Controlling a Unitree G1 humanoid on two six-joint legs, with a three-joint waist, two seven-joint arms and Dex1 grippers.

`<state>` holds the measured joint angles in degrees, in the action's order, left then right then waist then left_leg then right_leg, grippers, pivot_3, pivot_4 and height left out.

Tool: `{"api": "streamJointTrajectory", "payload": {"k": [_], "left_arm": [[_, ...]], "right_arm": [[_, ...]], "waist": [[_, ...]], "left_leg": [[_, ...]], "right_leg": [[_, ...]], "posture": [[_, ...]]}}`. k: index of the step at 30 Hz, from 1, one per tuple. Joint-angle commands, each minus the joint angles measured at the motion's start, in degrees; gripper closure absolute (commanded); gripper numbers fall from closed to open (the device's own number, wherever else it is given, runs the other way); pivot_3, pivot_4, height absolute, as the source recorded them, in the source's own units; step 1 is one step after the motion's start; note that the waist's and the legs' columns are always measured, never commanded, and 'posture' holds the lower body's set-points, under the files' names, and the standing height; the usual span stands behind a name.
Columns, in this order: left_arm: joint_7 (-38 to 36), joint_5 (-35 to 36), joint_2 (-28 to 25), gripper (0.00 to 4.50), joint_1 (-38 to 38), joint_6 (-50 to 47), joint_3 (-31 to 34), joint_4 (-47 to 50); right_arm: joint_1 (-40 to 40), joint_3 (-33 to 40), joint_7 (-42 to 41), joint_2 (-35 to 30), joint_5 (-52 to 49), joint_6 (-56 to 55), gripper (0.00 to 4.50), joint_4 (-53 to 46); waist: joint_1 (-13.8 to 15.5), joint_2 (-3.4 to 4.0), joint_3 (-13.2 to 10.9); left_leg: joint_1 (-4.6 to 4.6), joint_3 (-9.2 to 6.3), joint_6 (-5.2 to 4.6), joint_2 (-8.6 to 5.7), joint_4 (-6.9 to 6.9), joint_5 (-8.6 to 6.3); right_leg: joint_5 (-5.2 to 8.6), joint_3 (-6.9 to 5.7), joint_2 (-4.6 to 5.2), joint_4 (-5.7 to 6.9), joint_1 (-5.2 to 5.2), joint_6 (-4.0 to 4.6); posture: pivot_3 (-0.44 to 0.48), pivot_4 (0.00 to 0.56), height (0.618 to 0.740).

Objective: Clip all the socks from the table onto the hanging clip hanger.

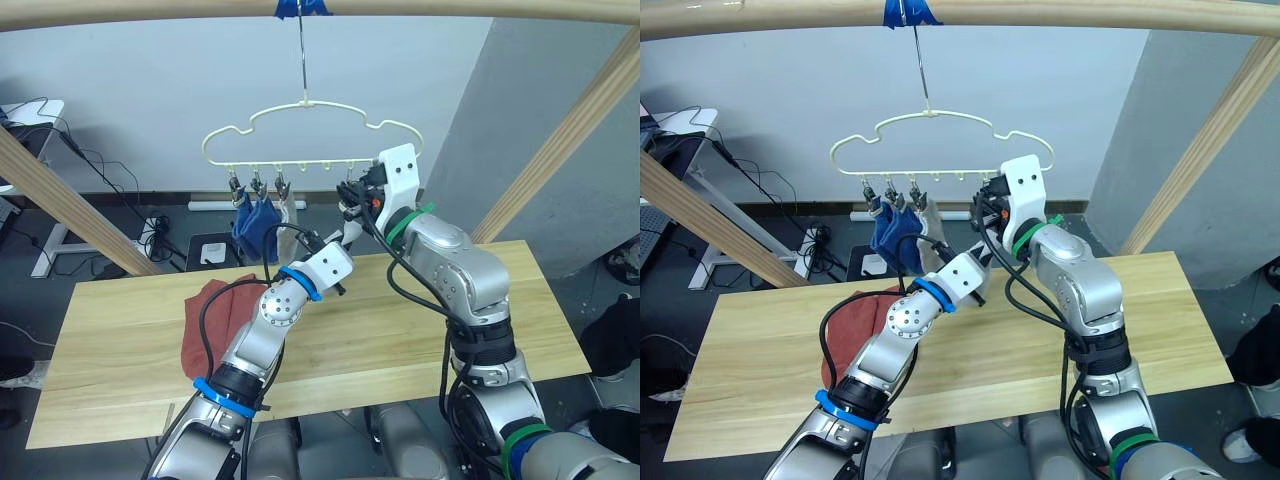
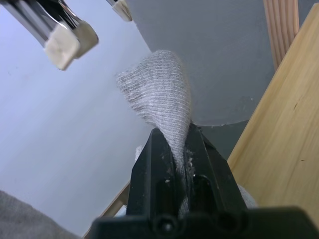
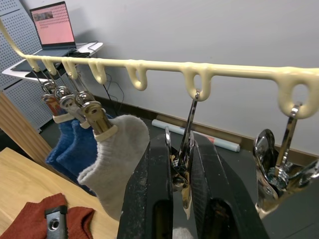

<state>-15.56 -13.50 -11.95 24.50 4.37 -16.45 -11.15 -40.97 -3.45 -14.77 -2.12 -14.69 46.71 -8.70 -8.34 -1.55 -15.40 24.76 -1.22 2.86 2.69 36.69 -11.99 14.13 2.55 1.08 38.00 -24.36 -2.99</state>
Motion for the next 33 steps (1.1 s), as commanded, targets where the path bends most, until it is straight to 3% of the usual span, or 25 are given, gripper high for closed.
{"api": "streamJointTrajectory", "payload": {"k": [1, 32, 33], "left_arm": [[0.56, 0.34, 0.6, 4.5, 0.64, 1.83, 0.93, 2.6], [1.09, 3.3, 4.64, 4.5, 3.11, 1.58, 4.68, 2.13], [1.1, 3.38, 4.71, 4.5, 3.18, 1.47, 4.75, 2.08]], "right_arm": [[0.23, -0.12, -0.08, -0.26, -0.5, -0.69, 4.36, -2.58], [0.38, -0.7, -0.07, -1.38, -0.33, -0.48, 4.36, -1.86], [0.4, -0.47, 0.03, -1.26, -0.5, -0.48, 4.01, -2.02]], "waist": [[0.0, 0.0, 0.0], [0.01, 0.0, 0.0], [0.01, 0.0, 0.0]], "left_leg": [[0.0, 0.0, 0.0, 0.0, 0.0, 0.0], [0.01, 0.01, 0.0, 0.0, -0.01, 0.0], [0.01, 0.01, 0.0, -0.01, -0.01, 0.0]], "right_leg": [[0.0, 0.0, 0.0, 0.0, 0.0, 0.0], [0.01, 0.0, 0.0, -0.02, 0.0, -0.03], [0.01, -0.01, 0.0, -0.02, 0.0, -0.03]], "posture": [[-0.252, 0.283, 0.74], [-0.245, 0.273, 0.74], [-0.245, 0.273, 0.74]]}}
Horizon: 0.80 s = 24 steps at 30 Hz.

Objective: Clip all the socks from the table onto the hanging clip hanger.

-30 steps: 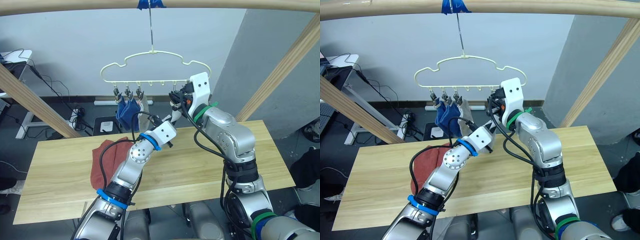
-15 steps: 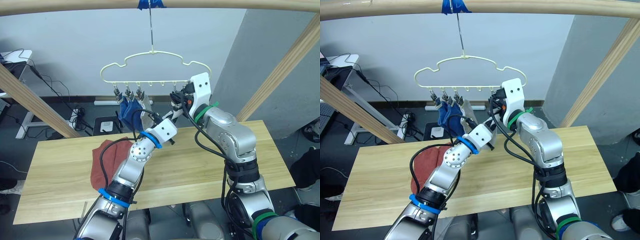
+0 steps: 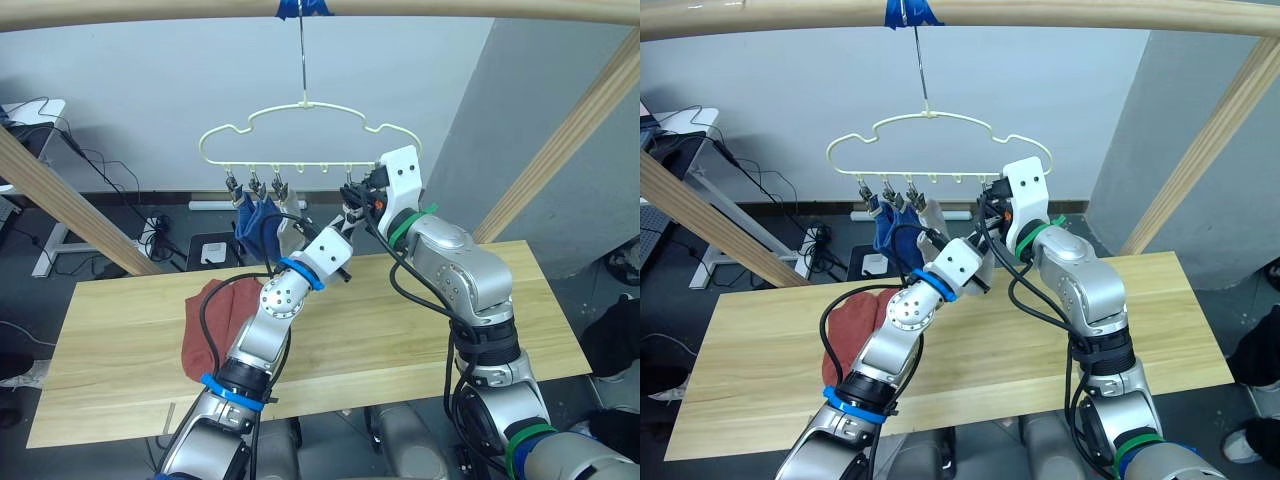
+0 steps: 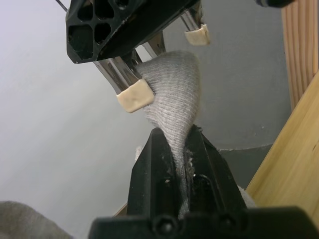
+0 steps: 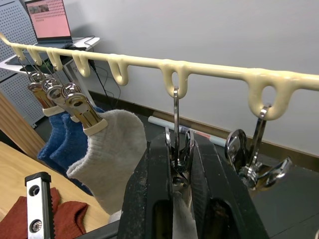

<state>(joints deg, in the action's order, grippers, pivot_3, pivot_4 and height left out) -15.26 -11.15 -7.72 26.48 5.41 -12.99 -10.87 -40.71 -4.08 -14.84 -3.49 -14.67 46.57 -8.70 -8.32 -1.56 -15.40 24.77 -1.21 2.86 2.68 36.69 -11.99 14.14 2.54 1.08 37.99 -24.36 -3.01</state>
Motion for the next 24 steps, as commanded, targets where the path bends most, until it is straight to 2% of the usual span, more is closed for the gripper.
{"api": "streamJointTrajectory", "payload": {"k": [1, 8, 11, 20, 24], "left_arm": [[0.81, 1.09, 0.54, 4.5, 1.3, 0.37, 1.35, 1.7], [1.82, 1.48, 1.52, 4.5, 1.83, -0.95, 2.28, 0.84], [0.02, 3.26, 1.95, 4.5, 1.6, -2.06, 2.43, 0.85], [-6.36, 9.88, 1.29, 1.93, -0.73, -6.46, 2.77, 6.87], [-12.41, 15.92, -1.58, 1.93, -2.92, -10.34, 4.2, 13.58]], "right_arm": [[0.11, 0.39, 0.17, 0.22, -0.7, -0.32, 3.64, -2.12], [0.0, 1.71, -0.35, 0.71, -2.74, 1.35, 1.15, -3.71], [0.74, 1.76, -1.08, -0.18, -3.91, 2.39, 1.15, -5.36], [3.34, 2.08, -3.2, -4.77, -6.76, 5.47, 1.1, -12.76], [4.75, 2.68, -5.01, -8.21, -8.38, 6.44, 1.1, -17.45]], "waist": [[0.0, 0.0, 0.0], [0.0, 0.0, 0.0], [0.01, 0.0, 0.0], [0.0, -0.01, -0.01], [0.0, 0.0, -0.01]], "left_leg": [[0.0, 0.0, 0.0, 0.0, 0.0, 0.0], [0.0, 0.0, 0.0, 0.0, 0.0, 0.0], [0.01, 0.0, 0.0, 0.0, -0.01, 0.0], [0.02, -0.01, 0.0, 0.0, -0.05, 0.0], [0.02, 0.0, 0.0, 0.01, -0.06, 0.0]], "right_leg": [[0.0, 0.0, 0.0, 0.0, 0.0, 0.0], [0.0, 0.0, 0.0, 0.0, 0.0, 0.0], [0.0, 0.0, 0.0, -0.02, 0.0, 0.0], [0.01, -0.02, 0.0, -0.06, 0.0, -0.01], [0.01, 0.0, 0.0, -0.07, 0.0, -0.01]], "posture": [[-0.245, 0.274, 0.74], [-0.242, 0.272, 0.74], [-0.241, 0.271, 0.74], [-0.244, 0.27, 0.74], [-0.241, 0.267, 0.74]]}}
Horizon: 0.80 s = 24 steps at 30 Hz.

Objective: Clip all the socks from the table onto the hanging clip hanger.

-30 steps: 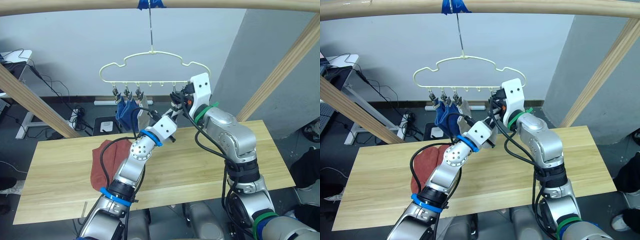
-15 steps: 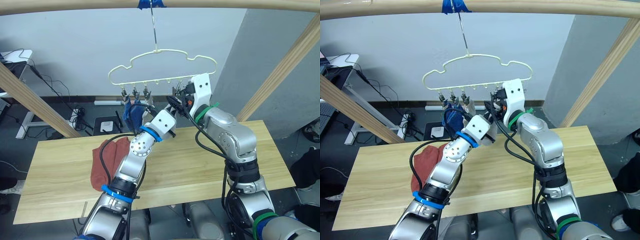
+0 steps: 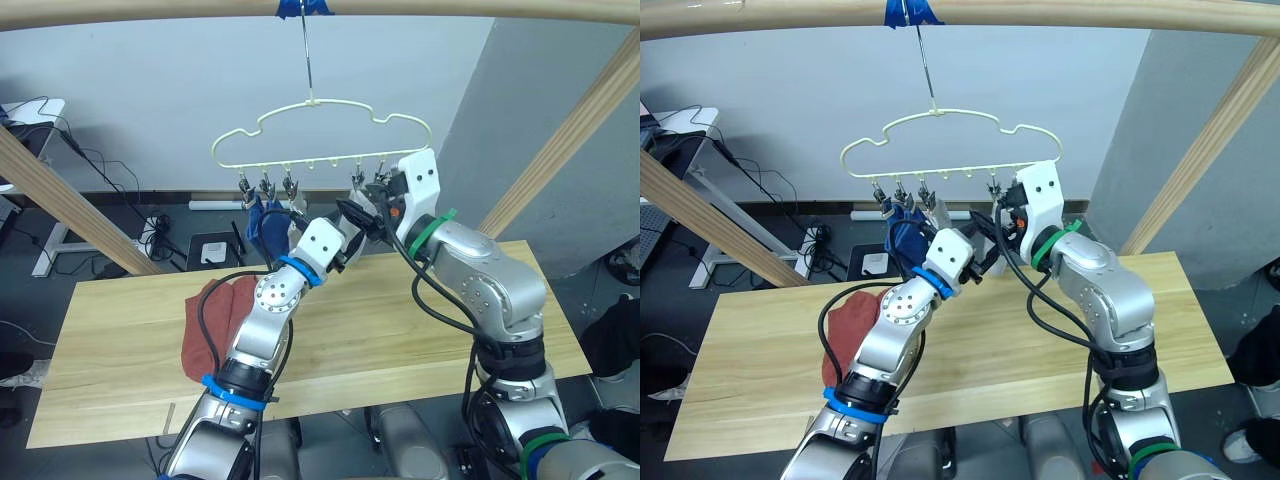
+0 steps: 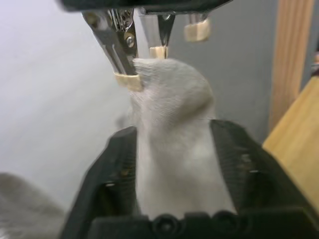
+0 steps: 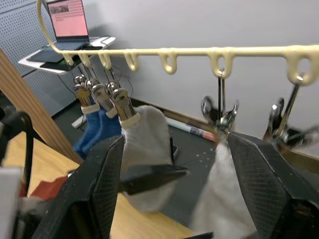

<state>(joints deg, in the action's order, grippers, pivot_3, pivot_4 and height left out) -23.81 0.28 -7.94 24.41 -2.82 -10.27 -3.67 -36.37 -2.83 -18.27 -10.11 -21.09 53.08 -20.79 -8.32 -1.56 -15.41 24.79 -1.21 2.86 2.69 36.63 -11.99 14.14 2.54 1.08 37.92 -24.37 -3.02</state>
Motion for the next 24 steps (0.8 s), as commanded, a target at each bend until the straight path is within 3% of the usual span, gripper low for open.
{"api": "streamJointTrajectory", "payload": {"k": [1, 7, 12, 15, 17, 24], "left_arm": [[-5.67, 6.63, -2.37, 1.93, -1.37, -3.53, 2.11, 8.33], [-15.44, 18.35, -10.76, 1.93, -3.55, -12.31, 6.61, 18.76], [-17.43, 21.69, -15.69, 1.93, -2.14, -15.86, 9.71, 20.23], [-17.64, 21.58, -16.8, 1.91, -1.27, -16.02, 10.12, 19.73], [-17.5, 21.39, -16.95, 1.91, -0.81, -16.06, 10.25, 19.41], [-17.66, 20.51, -17.34, 1.91, -0.42, -15.65, 9.72, 19.2]], "right_arm": [[0.77, 1.44, -1.93, -2.63, -2.12, -0.19, 1.1, -6.34], [3.32, 1.97, -1.67, -6.56, -0.65, -2.76, 1.1, -9.96], [4.63, 1.34, 1.18, -5.94, 1.42, -4.93, 1.1, -8.82], [4.42, 0.81, 3.07, -4.38, 2.77, -6.0, 1.69, -6.66], [3.87, 0.58, 3.93, -3.69, 3.75, -6.7, 2.37, -4.98], [1.9, 0.34, 6.5, -1.9, 6.59, -8.64, 2.37, 0.55]], "waist": [[0.0, 0.0, 0.0], [-0.02, 0.0, 0.0], [0.04, 0.0, 0.0], [0.13, 0.0, 0.0], [0.21, 0.0, 0.0], [0.28, 0.0, 0.0]], "left_leg": [[0.0, 0.0, 0.0, 0.0, 0.0, 0.0], [-0.01, -0.01, 0.0, 0.01, -0.01, 0.0], [-0.01, 0.0, 0.0, 0.01, 0.0, 0.0], [-0.01, -0.01, 0.0, 0.01, 0.0, 0.0], [0.0, 0.0, 0.0, 0.01, -0.01, 0.0], [0.0, 0.02, 0.0, 0.01, -0.06, 0.0]], "right_leg": [[0.0, 0.0, 0.0, 0.01, 0.0, 0.0], [0.01, 0.0, -0.01, -0.01, -0.01, 0.0], [0.01, 0.01, 0.0, -0.04, -0.01, 0.0], [0.01, 0.0, -0.01, -0.05, -0.01, -0.01], [0.01, 0.01, -0.01, -0.08, -0.01, -0.01], [0.01, 0.01, -0.01, -0.11, -0.02, 0.0]], "posture": [[-0.24, 0.266, 0.74], [-0.228, 0.263, 0.74], [-0.21, 0.258, 0.74], [-0.204, 0.256, 0.74], [-0.2, 0.256, 0.74], [-0.194, 0.252, 0.74]]}}
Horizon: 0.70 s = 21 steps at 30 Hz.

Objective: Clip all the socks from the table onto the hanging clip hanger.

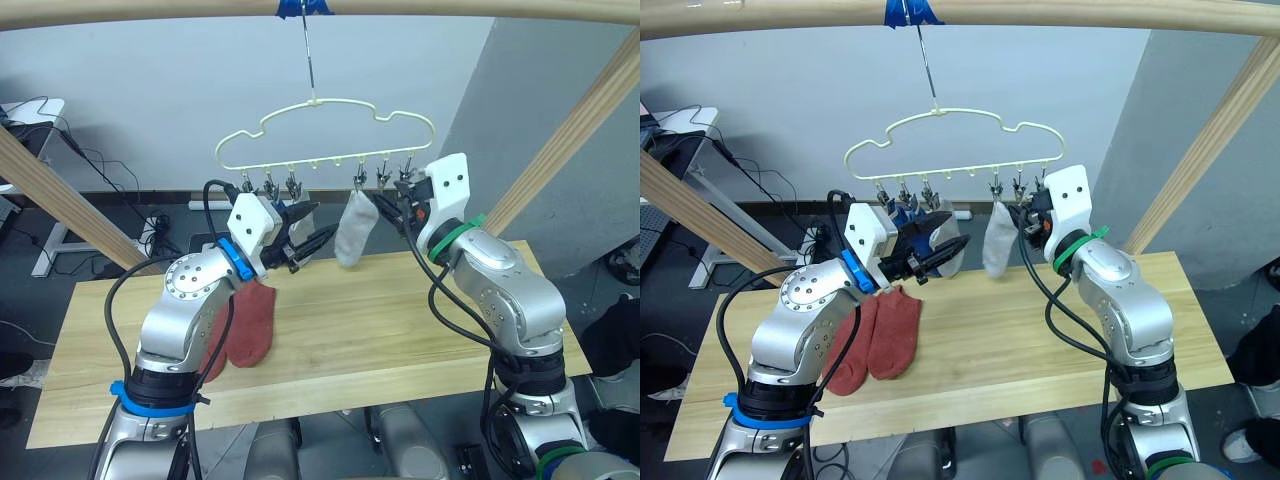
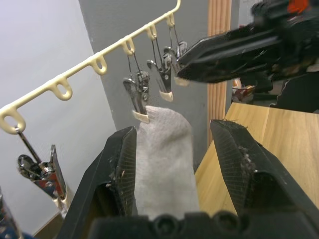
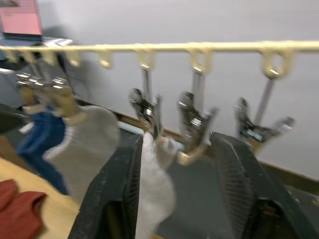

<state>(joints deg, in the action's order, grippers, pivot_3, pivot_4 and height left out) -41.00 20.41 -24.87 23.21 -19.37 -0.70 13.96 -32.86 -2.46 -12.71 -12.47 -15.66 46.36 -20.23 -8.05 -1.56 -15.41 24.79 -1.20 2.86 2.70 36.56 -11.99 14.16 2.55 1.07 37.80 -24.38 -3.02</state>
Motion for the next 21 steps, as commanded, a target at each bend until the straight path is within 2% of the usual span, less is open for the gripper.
{"api": "streamJointTrajectory", "payload": {"k": [1, 21], "left_arm": [[-0.44, 0.22, -0.42, 1.91, 0.83, 0.95, 0.07, 1.55], [-0.46, -1.16, -0.3, 1.91, 0.58, 2.0, -0.85, 1.16]], "right_arm": [[-1.8, -0.12, 1.04, 0.71, 1.42, -2.2, 2.37, 0.71], [-5.38, -3.59, -1.5, 1.74, 6.61, -11.88, 2.37, 10.57]], "waist": [[0.02, 0.0, 0.0], [0.08, 0.0, 0.0]], "left_leg": [[0.0, 0.0, 0.0, 0.0, 0.0, 0.0], [0.0, 0.02, 0.0, 0.0, 0.0, 0.0]], "right_leg": [[0.0, 0.0, 0.0, 0.0, 0.0, 0.0], [-0.01, 0.01, 0.0, 0.02, 0.0, 0.01]], "posture": [[-0.194, 0.252, 0.74], [-0.186, 0.239, 0.74]]}}
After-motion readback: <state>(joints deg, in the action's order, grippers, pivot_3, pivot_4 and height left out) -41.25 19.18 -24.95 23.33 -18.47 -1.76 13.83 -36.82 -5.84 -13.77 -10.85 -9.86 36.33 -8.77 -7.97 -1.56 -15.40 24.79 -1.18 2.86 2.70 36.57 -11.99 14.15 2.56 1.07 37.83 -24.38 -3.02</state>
